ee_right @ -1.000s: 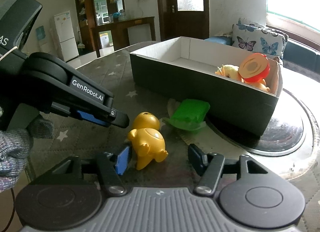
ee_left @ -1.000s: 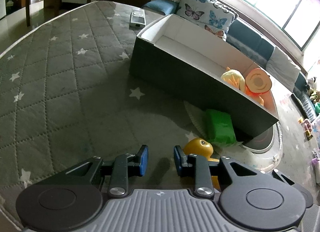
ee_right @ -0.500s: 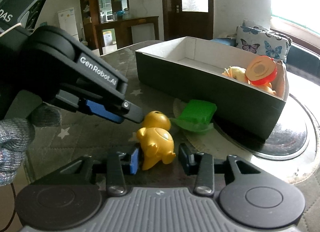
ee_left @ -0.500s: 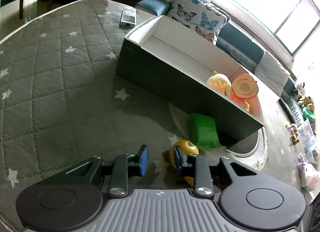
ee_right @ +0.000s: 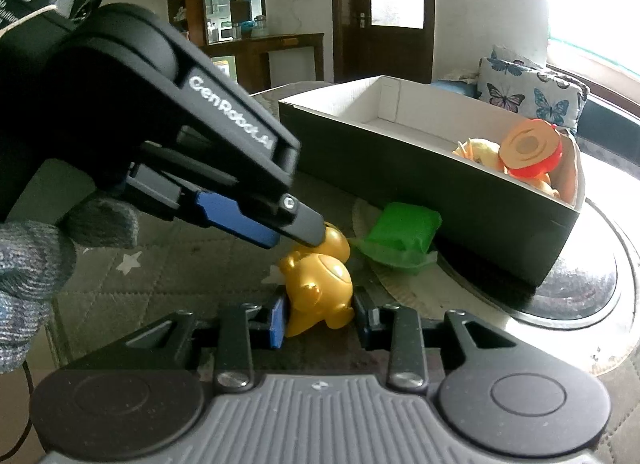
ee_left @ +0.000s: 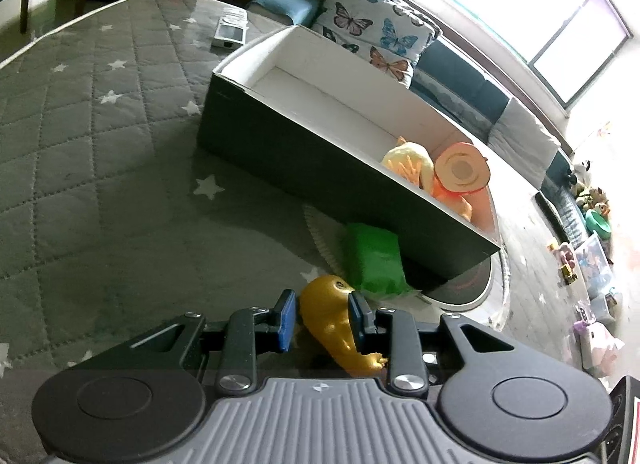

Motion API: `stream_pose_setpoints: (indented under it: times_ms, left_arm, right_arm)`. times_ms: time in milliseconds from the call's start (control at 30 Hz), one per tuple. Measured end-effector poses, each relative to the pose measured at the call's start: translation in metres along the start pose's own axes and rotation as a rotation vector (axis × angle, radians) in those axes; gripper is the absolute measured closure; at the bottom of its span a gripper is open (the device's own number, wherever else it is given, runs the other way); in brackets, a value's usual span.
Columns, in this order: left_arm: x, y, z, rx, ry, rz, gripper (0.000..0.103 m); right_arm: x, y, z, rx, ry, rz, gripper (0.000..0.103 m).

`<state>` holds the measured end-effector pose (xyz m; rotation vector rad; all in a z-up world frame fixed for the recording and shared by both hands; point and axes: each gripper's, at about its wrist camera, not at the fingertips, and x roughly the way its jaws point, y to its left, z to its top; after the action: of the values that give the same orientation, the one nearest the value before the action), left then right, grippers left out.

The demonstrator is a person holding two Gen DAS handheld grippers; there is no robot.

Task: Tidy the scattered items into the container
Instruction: 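Close the left gripper around the yellow rubber duck, then lift the yellow duck with the left gripper and carry it over the box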

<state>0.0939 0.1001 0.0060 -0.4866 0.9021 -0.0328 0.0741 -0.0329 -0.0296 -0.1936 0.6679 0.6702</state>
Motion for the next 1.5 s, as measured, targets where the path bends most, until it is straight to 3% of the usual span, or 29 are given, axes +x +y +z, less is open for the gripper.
stream_pose_setpoints:
  times_ms: [767,833,933,1033,1233,1367,1500]
  left_arm:
    - [0.005,-0.004,-0.001,0.003,0.006,-0.009,0.073]
    - [0.004,-0.004,0.000,0.004,0.005,-0.009,0.076]
    - [0.000,-0.003,-0.001,0.005,-0.003,-0.015,0.088]
    - [-0.002,-0.003,0.000,0.016,-0.007,-0.021,0.088]
    - [-0.001,0.000,-0.002,-0.014,0.012,-0.026,0.083]
    - [0.002,0.001,-0.002,-0.025,0.021,-0.022,0.071]
    - [0.006,0.003,-0.002,-0.045,0.043,-0.045,0.070]
  right_arm:
    - [-0.006,-0.001,0.002,-0.007,0.006,0.004,0.071]
    - [-0.007,0.000,0.002,-0.010,0.001,0.003,0.071]
    - [-0.010,0.001,0.003,-0.011,-0.006,-0.001,0.071]
    - [-0.012,0.003,0.004,-0.020,-0.010,-0.003,0.071]
    - [-0.010,0.004,0.002,-0.016,0.002,-0.004,0.071]
    - [-0.009,0.003,0.000,-0.015,0.007,-0.008,0.071]
    - [-0.009,0.003,0.000,-0.012,0.011,-0.004,0.070]
